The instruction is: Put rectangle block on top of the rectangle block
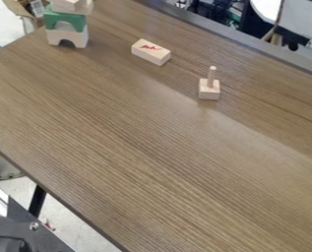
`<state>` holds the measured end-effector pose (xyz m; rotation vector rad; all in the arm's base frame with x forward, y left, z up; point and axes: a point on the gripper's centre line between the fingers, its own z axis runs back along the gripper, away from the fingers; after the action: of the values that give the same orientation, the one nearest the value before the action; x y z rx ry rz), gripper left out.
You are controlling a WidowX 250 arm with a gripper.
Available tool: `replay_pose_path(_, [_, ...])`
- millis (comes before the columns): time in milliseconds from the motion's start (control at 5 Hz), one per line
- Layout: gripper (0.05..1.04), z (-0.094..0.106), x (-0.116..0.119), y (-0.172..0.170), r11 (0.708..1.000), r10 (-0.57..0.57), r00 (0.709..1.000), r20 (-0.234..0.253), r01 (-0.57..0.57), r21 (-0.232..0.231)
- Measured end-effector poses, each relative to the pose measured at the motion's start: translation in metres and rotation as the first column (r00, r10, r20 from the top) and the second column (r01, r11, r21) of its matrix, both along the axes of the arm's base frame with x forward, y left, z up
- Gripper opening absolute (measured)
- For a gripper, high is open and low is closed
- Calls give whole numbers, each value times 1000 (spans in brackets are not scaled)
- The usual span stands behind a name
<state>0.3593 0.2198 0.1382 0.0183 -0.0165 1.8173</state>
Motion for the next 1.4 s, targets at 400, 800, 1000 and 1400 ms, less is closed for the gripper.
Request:
replay_pose_path(400, [999, 8, -9, 16, 1000, 11, 1000, -26, -11, -20])
replay_pose_path(800, [999, -4, -14, 28, 999, -17, 997, -70, 14, -37])
replay_pose_path(1000, [999, -8, -13, 30, 999, -30, 997, -70, 28, -27])
replay_pose_path(1400, [999, -21, -12, 33, 999, -17, 995, -95, 13, -42])
